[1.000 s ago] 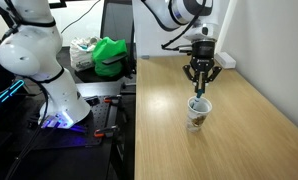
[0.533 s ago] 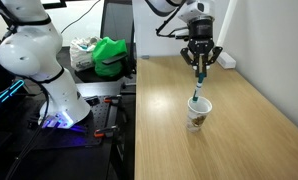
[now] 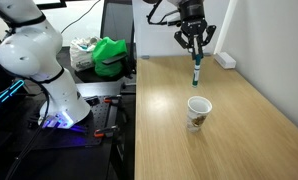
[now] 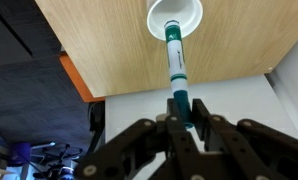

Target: Remove the marker from the mug and put it on the table

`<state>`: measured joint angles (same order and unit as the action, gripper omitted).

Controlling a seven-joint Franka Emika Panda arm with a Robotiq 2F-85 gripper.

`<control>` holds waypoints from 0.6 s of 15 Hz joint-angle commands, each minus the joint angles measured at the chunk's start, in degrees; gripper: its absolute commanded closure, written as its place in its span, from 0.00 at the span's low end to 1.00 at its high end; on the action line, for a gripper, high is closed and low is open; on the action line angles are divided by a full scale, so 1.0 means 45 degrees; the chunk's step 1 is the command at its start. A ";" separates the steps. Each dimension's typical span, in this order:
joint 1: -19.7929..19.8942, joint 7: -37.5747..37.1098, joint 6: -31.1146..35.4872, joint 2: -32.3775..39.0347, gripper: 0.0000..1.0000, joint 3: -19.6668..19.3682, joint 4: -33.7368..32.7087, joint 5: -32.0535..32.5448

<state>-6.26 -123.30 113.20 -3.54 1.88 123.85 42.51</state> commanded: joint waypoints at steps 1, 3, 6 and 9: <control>0.0093 -0.0268 0.0684 -0.0463 0.95 0.0465 0.0522 -0.0151; 0.0038 -0.0232 0.0972 -0.0231 0.95 0.0677 0.0459 -0.0265; -0.0065 -0.0170 0.1357 0.0169 0.95 0.1015 0.0370 -0.0393; -0.0251 -0.0184 0.1528 0.0616 0.95 0.1362 0.0198 -0.0313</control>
<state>-6.68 -123.31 118.64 -2.33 6.99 125.34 41.44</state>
